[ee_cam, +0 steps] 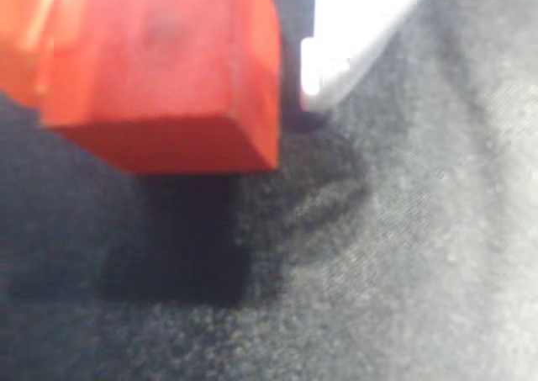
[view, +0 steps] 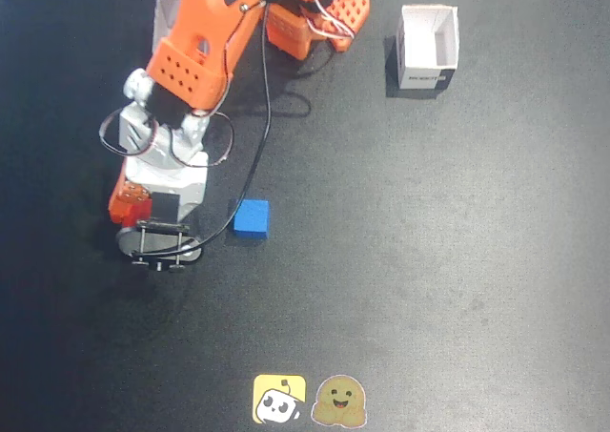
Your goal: Put the red cube in the right box and the blue cube in the left box.
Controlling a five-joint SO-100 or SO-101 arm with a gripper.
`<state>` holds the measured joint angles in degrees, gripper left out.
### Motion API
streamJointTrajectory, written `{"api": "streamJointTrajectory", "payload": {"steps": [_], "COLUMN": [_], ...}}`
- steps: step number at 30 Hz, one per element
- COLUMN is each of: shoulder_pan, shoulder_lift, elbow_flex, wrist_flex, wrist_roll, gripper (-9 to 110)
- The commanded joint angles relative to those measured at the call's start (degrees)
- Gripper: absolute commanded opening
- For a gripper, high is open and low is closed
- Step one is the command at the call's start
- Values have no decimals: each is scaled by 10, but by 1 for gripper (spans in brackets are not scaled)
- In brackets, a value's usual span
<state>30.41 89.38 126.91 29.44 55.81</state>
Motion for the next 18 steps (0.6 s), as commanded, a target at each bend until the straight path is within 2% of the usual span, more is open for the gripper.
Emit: {"api": "streamJointTrajectory", "payload": {"steps": [1, 13, 18], "shoulder_pan": [6, 16, 20], "shoulder_lift": [3, 11, 54], "elbow_flex": [-6, -6, -19], "wrist_flex": [-12, -10, 42], "wrist_roll": [-8, -6, -2], "gripper": [22, 13, 14]}}
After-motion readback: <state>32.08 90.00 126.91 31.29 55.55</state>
